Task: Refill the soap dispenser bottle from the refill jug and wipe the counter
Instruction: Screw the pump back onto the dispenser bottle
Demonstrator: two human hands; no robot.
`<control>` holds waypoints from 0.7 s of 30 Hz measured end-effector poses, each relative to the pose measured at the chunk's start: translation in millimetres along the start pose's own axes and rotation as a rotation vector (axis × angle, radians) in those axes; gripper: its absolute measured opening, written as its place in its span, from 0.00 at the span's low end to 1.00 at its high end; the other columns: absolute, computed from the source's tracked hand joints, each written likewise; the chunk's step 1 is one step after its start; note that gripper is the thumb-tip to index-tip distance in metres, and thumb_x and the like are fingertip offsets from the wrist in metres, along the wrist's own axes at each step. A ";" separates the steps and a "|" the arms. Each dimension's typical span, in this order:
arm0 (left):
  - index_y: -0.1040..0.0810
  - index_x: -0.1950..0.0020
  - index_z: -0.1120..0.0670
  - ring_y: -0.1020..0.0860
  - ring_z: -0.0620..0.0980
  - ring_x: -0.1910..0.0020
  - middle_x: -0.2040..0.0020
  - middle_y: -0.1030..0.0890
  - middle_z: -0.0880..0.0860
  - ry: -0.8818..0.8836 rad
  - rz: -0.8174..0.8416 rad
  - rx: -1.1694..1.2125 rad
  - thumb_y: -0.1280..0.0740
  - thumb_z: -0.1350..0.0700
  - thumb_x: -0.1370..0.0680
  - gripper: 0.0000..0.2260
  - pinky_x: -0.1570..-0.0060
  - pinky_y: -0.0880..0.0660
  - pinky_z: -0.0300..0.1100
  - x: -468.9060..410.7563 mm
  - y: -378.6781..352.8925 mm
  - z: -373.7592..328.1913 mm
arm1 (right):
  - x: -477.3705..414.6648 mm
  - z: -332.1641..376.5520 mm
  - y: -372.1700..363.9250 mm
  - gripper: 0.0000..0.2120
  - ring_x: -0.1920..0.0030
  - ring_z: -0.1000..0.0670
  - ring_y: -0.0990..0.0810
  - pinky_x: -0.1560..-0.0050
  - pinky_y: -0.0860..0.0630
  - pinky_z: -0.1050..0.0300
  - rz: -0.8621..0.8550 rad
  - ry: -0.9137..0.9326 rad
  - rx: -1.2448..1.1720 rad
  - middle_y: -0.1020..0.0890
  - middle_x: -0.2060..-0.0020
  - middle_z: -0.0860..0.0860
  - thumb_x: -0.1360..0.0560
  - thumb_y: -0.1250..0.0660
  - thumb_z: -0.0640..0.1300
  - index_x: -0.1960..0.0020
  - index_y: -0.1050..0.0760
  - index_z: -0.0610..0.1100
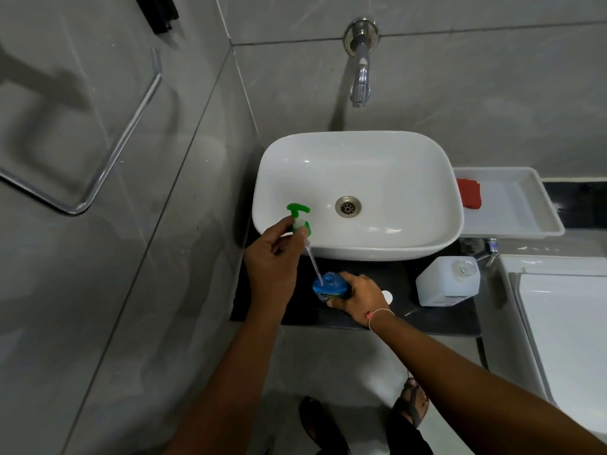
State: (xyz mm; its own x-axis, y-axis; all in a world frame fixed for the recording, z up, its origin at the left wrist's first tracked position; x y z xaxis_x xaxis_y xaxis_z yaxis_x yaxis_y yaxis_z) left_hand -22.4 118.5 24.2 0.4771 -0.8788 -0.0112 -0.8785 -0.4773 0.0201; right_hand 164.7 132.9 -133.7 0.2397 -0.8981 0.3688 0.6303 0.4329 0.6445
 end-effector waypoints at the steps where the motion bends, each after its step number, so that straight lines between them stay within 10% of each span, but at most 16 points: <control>1: 0.16 0.41 0.56 0.13 0.46 0.55 0.56 0.12 0.46 -0.004 0.005 0.005 0.26 0.61 0.24 0.12 0.52 0.18 0.36 0.3 -4.9 -1.0 | -0.4 0.0 -0.1 0.28 0.45 0.45 0.22 0.41 0.24 0.51 0.002 0.001 0.001 0.19 0.48 0.45 0.34 0.22 0.53 0.36 0.26 0.56; 16: 0.16 0.48 0.44 0.15 0.42 0.56 0.57 0.14 0.42 -0.035 0.074 -0.103 0.24 0.59 0.26 0.11 0.57 0.20 0.31 15.8 -31.7 23.4 | -1.1 -0.2 -1.2 0.28 0.45 0.45 0.22 0.41 0.24 0.50 0.004 0.026 0.014 0.19 0.47 0.45 0.33 0.23 0.53 0.36 0.26 0.56; 21: 0.17 0.40 0.55 0.15 0.47 0.45 0.45 0.14 0.51 0.020 0.188 -0.127 0.25 0.63 0.25 0.14 0.42 0.19 0.45 32.7 -24.7 59.5 | -1.0 -1.2 -0.6 0.27 0.47 0.45 0.23 0.45 0.25 0.53 -0.003 0.026 0.021 0.20 0.49 0.44 0.33 0.22 0.53 0.37 0.26 0.54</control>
State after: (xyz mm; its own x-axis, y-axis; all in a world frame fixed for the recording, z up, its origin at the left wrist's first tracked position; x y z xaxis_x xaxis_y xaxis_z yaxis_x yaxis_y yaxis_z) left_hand 13.6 101.6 -36.2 0.3071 -0.9514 0.0249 -0.9425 -0.3004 0.1461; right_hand 165.0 133.4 -135.2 0.2568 -0.9011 0.3495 0.6154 0.4313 0.6598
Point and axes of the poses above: each hand's wrist, its own x-axis away from the middle knuckle, its own y-axis out of the back of the hand, z = x × y, the point moved 8 cm from there along -x, towards the middle knuckle
